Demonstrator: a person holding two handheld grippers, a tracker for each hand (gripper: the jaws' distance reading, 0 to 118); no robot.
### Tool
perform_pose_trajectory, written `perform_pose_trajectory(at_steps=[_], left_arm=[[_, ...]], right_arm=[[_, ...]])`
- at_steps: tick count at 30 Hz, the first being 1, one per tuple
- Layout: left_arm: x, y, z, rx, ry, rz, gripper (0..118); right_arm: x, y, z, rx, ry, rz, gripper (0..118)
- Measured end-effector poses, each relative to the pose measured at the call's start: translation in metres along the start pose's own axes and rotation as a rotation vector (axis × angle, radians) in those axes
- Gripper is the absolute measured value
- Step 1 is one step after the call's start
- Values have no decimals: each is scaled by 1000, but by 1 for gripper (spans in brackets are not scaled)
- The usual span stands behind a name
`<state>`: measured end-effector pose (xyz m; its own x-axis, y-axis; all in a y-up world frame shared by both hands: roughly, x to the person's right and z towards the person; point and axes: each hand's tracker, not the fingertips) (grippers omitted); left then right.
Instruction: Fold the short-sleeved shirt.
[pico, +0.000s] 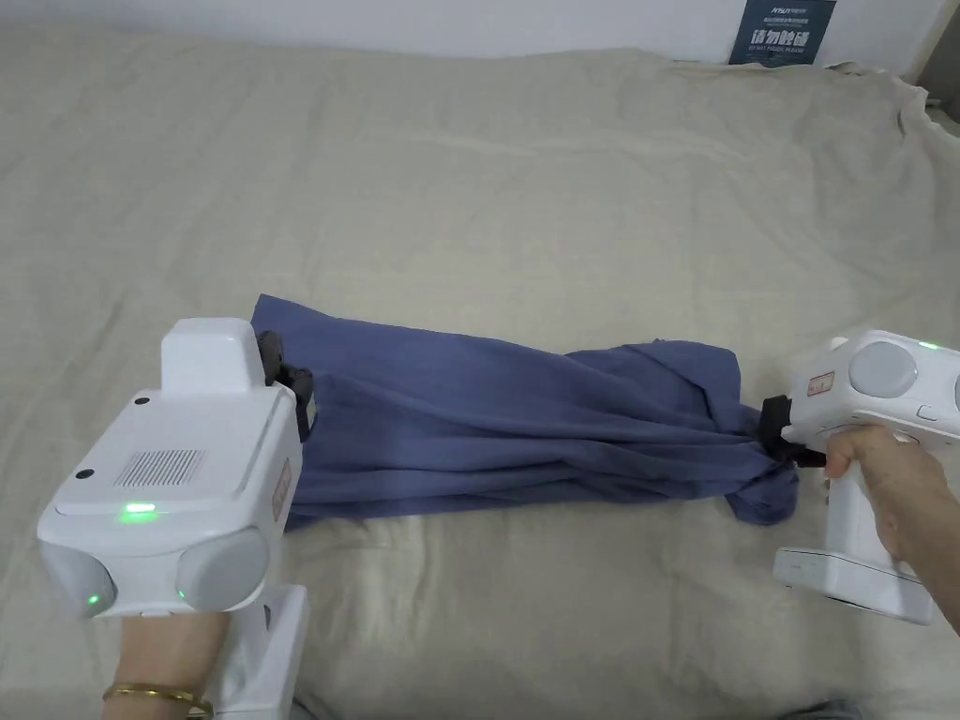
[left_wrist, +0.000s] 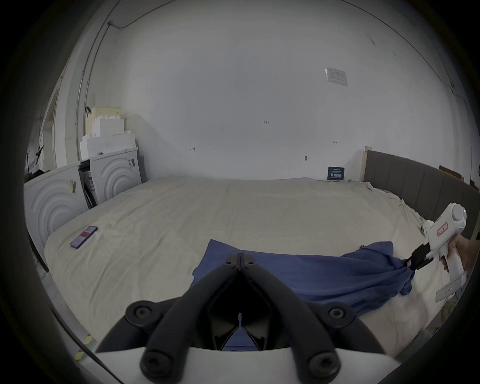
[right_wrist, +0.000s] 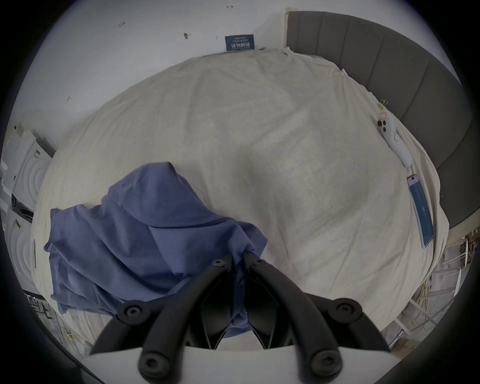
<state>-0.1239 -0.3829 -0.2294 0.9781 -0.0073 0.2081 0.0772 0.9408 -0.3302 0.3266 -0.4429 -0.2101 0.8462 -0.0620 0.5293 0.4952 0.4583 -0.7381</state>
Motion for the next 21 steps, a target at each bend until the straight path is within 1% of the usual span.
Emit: perform_pose_trajectory(at_steps=[1, 2, 3, 4, 5, 6, 7, 8, 11, 14, 17, 21], left_arm=[[-2, 1, -1, -3, -4, 16, 11], [-5, 4, -4, -33, -9, 42, 25], [-9, 8, -9, -66, -30, 65, 40], [-13, 11, -13, -85, -44, 86, 59], [-15, 17, -16, -120, -59, 98, 81], [-19, 21, -22, -153, -80, 101, 95], [-24, 24, -30, -188, -91, 112, 106], [-29, 29, -38, -219, -92, 121, 115], [-40, 42, -60, -265, -86, 121, 116], [-53, 53, -89, -376, -59, 126, 116], [-64, 58, -119, -497, -1, 137, 116], [-72, 49, -155, -661, 29, 93, 116]], right_arm=[[0, 1, 4, 9, 2, 3, 6], [0, 2, 8, 16, 6, 12, 6], [-1, 4, 12, 24, 8, 21, 6], [-1, 6, 15, 35, 9, 28, 6], [-2, 7, 20, 47, 12, 34, 6], [-3, 7, 24, 55, 17, 36, 6], [-3, 8, 27, 62, 24, 38, 6], [-3, 11, 29, 68, 30, 43, 6], [-6, 12, 37, 87, 35, 61, 6], [-10, 12, 44, 106, 44, 73, 6], [-11, 12, 44, 114, 50, 79, 6], [-12, 12, 40, 113, 45, 95, 6]])
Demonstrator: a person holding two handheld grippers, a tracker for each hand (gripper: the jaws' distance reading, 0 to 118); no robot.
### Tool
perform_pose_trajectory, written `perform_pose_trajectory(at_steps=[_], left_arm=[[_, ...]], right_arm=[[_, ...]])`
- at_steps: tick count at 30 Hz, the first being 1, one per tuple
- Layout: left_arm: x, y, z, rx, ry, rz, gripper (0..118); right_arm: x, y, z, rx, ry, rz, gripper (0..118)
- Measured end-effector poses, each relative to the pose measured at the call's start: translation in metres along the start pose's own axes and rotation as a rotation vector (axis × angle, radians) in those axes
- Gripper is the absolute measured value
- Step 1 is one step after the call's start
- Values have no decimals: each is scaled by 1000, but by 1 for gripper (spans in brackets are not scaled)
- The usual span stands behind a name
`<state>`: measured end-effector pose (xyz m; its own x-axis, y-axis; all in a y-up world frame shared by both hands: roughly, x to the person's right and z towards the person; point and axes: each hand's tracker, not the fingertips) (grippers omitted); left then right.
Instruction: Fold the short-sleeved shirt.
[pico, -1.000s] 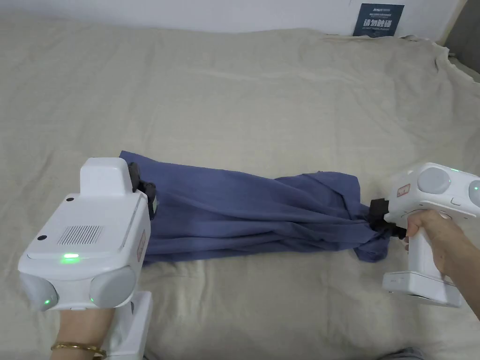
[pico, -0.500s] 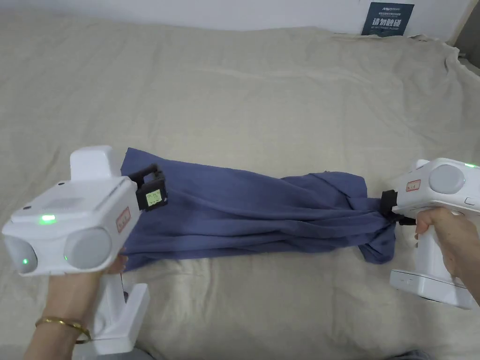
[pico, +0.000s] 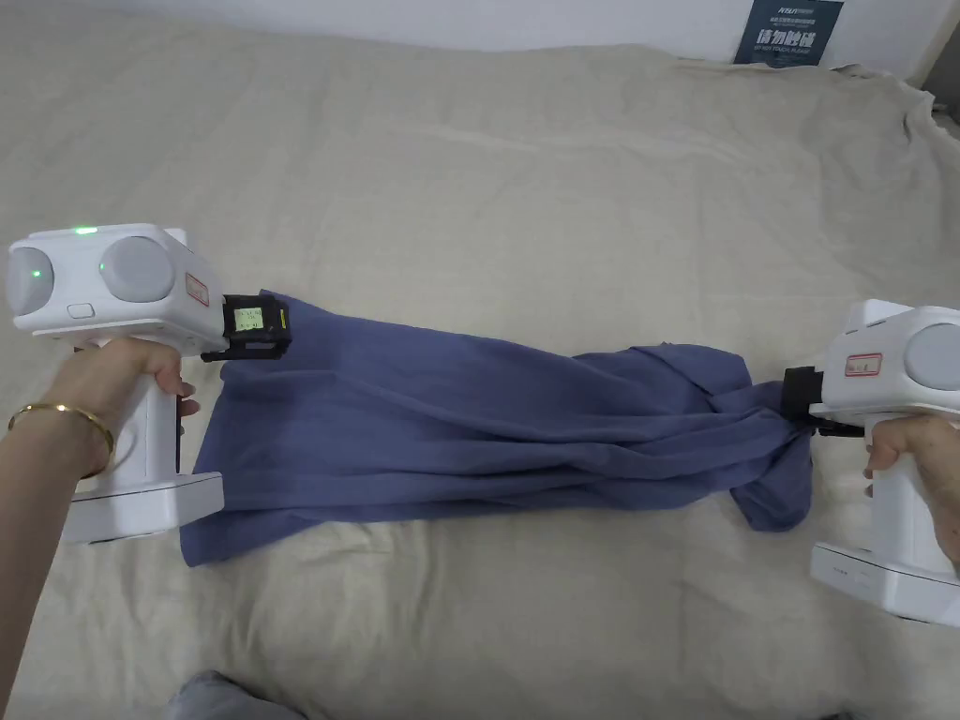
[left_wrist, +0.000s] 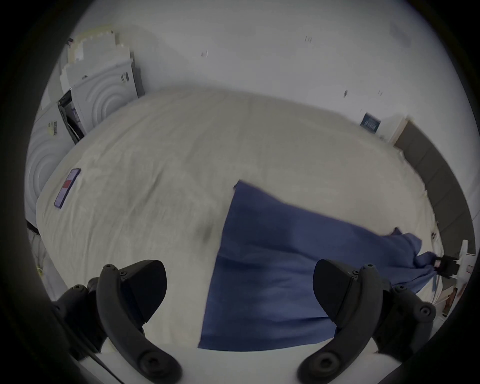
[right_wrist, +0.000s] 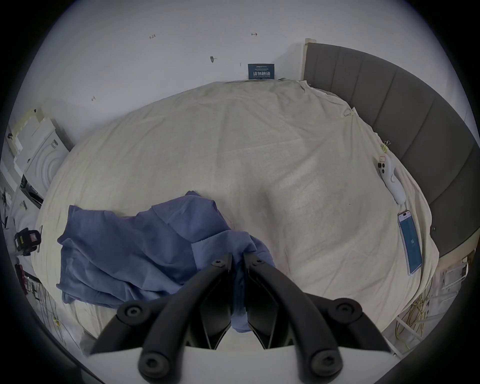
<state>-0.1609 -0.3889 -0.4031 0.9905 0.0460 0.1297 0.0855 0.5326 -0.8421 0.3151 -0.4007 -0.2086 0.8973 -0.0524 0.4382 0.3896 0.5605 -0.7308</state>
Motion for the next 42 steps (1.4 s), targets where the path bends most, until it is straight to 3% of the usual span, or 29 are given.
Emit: perform_pose_trajectory(at_steps=[9, 19, 21, 22, 24, 26, 28, 32, 38, 40, 42], left_arm=[[4, 33, -70, -38, 40, 83, 116], [29, 74, -129, -69, 98, -19, 114], [28, 78, -139, -68, 111, -26, 102], [28, 80, -141, -69, 109, -29, 86], [27, 82, -148, -79, 104, -27, 41], [27, 80, -148, -87, 1, 2, 25], [33, 77, -150, -69, 57, -36, 5], [33, 75, -144, -53, 68, -79, 0], [23, 71, -95, 143, -17, 41, 0], [22, 74, -71, 193, -32, 38, 0], [19, 77, -43, 260, -22, 29, 0]], right_arm=[[5, -3, -13, -9, 8, 1, 6], [7, 1, -25, -17, 39, 14, 6], [8, 2, -27, -22, 46, 14, 6], [7, 3, -28, -23, 46, 19, 6], [6, 3, -30, -25, 48, 29, 6], [6, 4, -33, -31, 56, 32, 6], [5, 5, -35, -33, 59, 36, 6], [2, 7, -34, -22, 60, 40, 6], [-1, 12, -22, 11, 60, 35, 6], [-2, 15, -11, 33, 65, 15, 6], [1, 21, 3, 61, 94, -54, 6]])
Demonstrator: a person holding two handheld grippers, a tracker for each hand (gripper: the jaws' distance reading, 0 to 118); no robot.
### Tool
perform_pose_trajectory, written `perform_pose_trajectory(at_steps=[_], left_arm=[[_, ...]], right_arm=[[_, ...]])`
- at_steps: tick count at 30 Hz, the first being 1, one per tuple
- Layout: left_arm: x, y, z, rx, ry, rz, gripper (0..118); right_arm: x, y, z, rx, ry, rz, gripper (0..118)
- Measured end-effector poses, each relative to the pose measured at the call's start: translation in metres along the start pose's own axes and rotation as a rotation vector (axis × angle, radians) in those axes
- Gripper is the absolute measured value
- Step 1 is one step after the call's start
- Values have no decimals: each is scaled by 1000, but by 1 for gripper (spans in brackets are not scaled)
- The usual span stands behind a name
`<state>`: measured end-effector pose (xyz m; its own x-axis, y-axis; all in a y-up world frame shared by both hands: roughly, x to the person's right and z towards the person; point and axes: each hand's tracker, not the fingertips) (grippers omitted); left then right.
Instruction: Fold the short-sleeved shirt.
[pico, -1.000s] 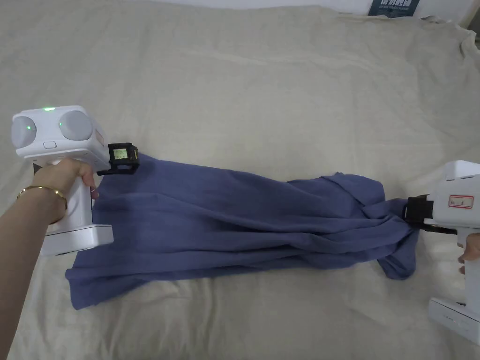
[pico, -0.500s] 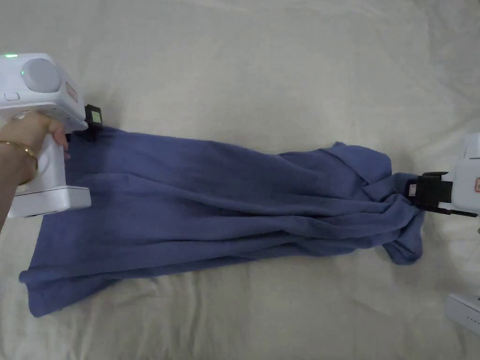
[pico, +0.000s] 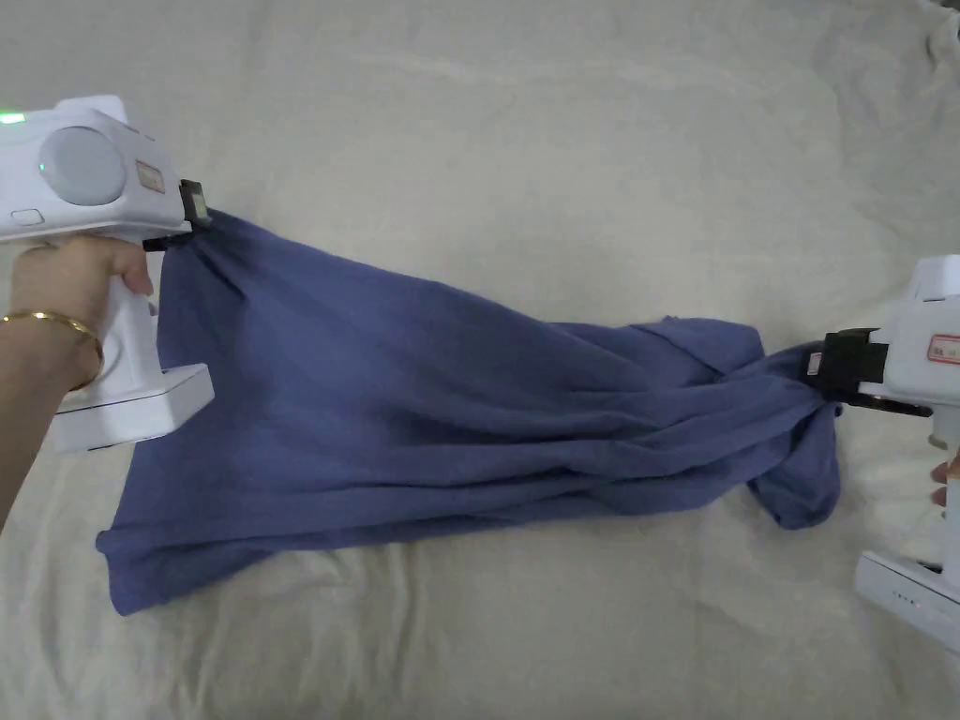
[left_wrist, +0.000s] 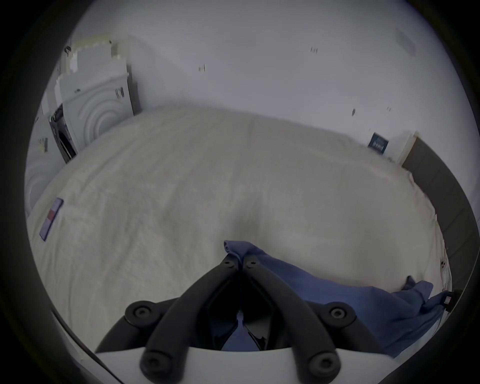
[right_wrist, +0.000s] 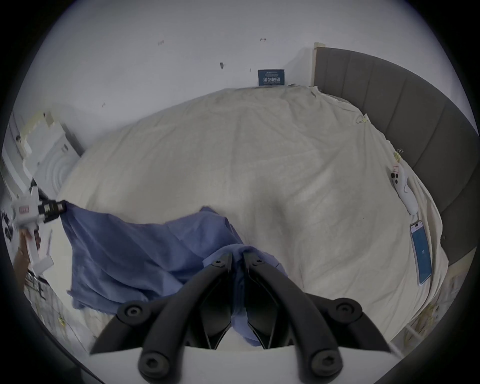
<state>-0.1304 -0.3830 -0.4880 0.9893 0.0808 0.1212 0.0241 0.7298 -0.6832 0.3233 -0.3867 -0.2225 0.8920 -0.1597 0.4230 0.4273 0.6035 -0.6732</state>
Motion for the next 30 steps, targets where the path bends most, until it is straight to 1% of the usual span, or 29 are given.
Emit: perform_pose_trajectory(at_steps=[2, 5, 8, 10, 12, 14, 16, 18, 20, 22, 26, 30], left_arm=[[-5, 12, 26, 33, -24, 7, 0], [-19, 31, 67, 121, -10, 18, 0], [-35, 46, 111, 210, 16, 41, 0], [-46, 55, 139, 265, 38, 63, 0], [-59, 63, 169, 324, 45, 106, 0], [-72, 72, 193, 366, 41, 150, 0], [-81, 79, 218, 414, 46, 157, 0], [-82, 82, 248, 459, 50, 153, 0], [-86, 87, 275, 509, 26, 207, 0], [-89, 94, 299, 545, 6, 238, 0], [-90, 109, 342, 609, 20, 225, 0], [-91, 125, 367, 644, 28, 220, 0]], right_arm=[[0, 7, 18, 46, 18, -48, 6], [-7, 19, 47, 105, 37, -44, 6], [-13, 34, 80, 168, 55, -22, 6], [-18, 44, 103, 211, 66, 6, 6], [-22, 54, 129, 266, 72, 19, 6], [-24, 63, 154, 311, 90, 18, 6], [-27, 71, 179, 356, 113, 15, 6], [-31, 80, 204, 399, 118, 36, 6], [-37, 86, 228, 452, 106, 60, 6], [-37, 96, 246, 482, 114, 63, 6], [-38, 115, 284, 533, 143, 68, 6], [-43, 135, 316, 564, 151, 77, 6]])
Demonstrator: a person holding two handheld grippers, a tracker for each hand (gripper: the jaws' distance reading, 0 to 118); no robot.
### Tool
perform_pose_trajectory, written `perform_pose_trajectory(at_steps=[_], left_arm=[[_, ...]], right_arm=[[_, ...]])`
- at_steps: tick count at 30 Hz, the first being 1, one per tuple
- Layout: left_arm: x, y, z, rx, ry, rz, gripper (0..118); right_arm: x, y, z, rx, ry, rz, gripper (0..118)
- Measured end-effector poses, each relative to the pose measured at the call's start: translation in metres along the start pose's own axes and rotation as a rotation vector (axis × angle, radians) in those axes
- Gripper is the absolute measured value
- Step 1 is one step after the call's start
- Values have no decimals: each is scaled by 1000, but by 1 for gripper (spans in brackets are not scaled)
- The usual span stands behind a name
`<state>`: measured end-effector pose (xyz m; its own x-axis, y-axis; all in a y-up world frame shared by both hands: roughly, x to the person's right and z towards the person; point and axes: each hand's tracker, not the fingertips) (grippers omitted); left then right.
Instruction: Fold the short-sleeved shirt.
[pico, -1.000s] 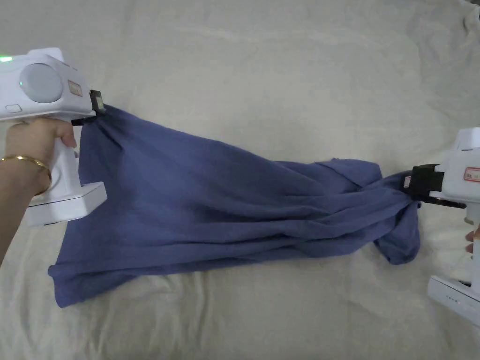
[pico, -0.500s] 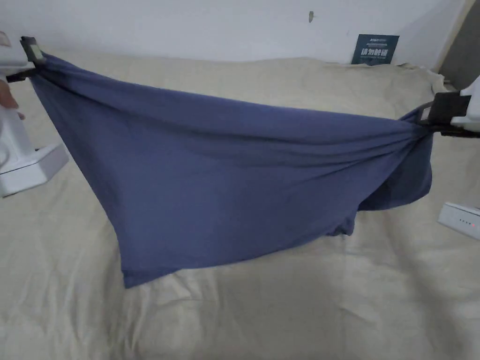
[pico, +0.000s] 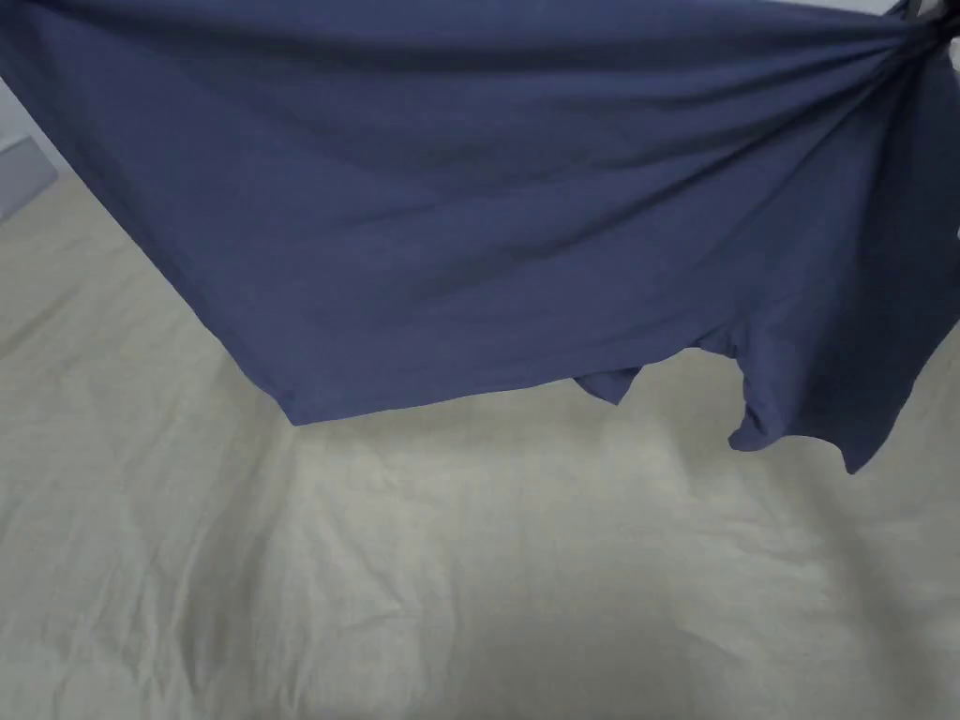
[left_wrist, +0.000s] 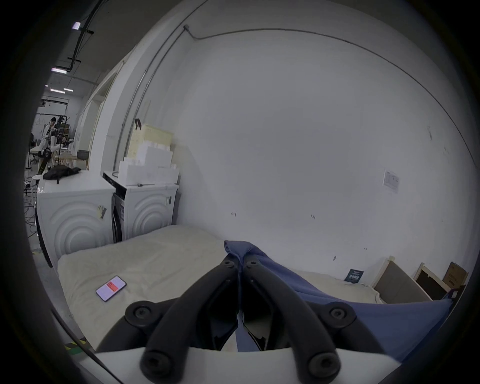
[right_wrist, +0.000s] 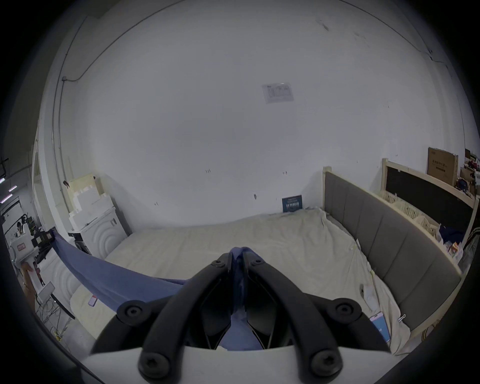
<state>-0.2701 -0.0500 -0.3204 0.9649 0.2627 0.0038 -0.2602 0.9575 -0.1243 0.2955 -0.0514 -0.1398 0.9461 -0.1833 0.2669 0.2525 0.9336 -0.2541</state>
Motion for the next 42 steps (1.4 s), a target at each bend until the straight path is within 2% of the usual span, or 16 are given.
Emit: perform_pose_trajectory(at_steps=[6, 15, 16, 24, 26, 30, 35, 39, 42], left_arm=[[15, 20, -20, -20, 26, -21, 0], [46, 19, -64, -41, 116, -149, 0], [69, 15, -117, -45, 126, -162, 0], [117, -11, -214, -4, 156, -190, 0], [124, -19, -236, 7, 160, -161, 0], [144, -38, -284, 26, 182, -179, 0], [156, -80, -322, 34, 171, -189, 0], [152, -132, -343, -35, 165, -202, 0], [145, -185, -349, -128, 165, -259, 0]], right_arm=[[-3, 45, -16, -15, -3, -10, 6], [-17, 78, -105, -82, -125, 84, 6], [-17, 80, -116, -79, -131, 81, 6], [2, 100, -235, -65, -194, 45, 6], [6, 100, -262, -37, -206, 35, 6], [11, 87, -301, -9, -209, -1, 6], [26, 54, -343, 18, -237, 28, 6], [44, 6, -367, -30, -246, 31, 6], [61, -42, -384, -111, -268, -17, 6]])
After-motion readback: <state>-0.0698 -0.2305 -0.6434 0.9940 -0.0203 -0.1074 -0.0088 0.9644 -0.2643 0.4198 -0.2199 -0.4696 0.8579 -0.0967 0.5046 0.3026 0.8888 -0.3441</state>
